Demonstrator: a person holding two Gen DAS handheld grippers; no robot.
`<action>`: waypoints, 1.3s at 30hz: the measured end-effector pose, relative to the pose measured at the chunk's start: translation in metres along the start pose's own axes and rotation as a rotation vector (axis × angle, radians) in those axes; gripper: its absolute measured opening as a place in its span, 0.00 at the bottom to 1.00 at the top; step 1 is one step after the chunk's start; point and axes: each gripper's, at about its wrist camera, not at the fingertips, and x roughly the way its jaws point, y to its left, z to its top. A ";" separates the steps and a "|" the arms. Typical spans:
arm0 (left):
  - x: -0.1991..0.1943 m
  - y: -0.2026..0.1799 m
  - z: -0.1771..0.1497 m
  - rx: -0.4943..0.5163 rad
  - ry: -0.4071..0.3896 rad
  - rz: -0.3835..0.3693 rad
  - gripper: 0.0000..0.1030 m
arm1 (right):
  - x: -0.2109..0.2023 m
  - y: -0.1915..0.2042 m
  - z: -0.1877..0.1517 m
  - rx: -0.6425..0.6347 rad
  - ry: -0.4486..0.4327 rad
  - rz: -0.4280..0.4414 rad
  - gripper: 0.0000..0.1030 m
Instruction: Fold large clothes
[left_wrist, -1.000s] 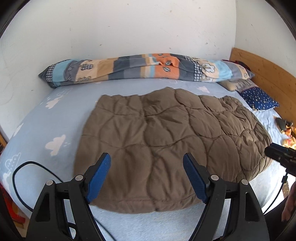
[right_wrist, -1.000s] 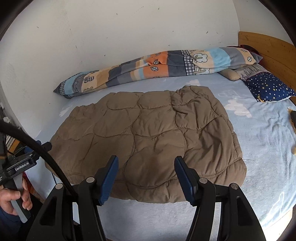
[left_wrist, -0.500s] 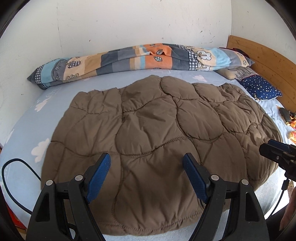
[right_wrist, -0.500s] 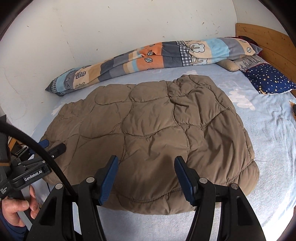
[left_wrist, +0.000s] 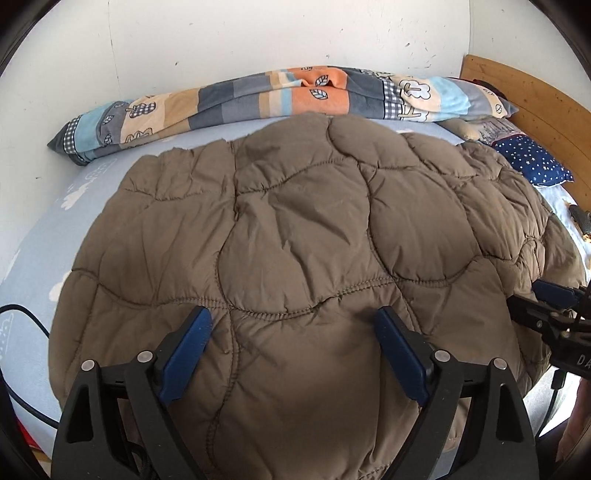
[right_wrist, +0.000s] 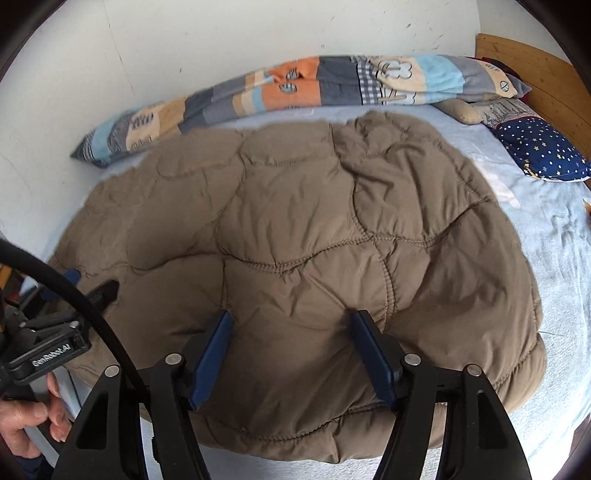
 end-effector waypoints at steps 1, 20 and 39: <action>0.002 0.000 0.000 0.003 0.003 0.001 0.88 | 0.002 0.000 0.000 -0.003 0.005 -0.003 0.72; -0.007 0.017 0.006 -0.037 -0.058 -0.028 0.90 | 0.005 0.000 -0.002 -0.009 0.009 0.007 0.73; 0.016 0.094 0.012 -0.207 0.020 0.100 0.90 | -0.009 -0.091 0.013 0.271 0.016 -0.075 0.71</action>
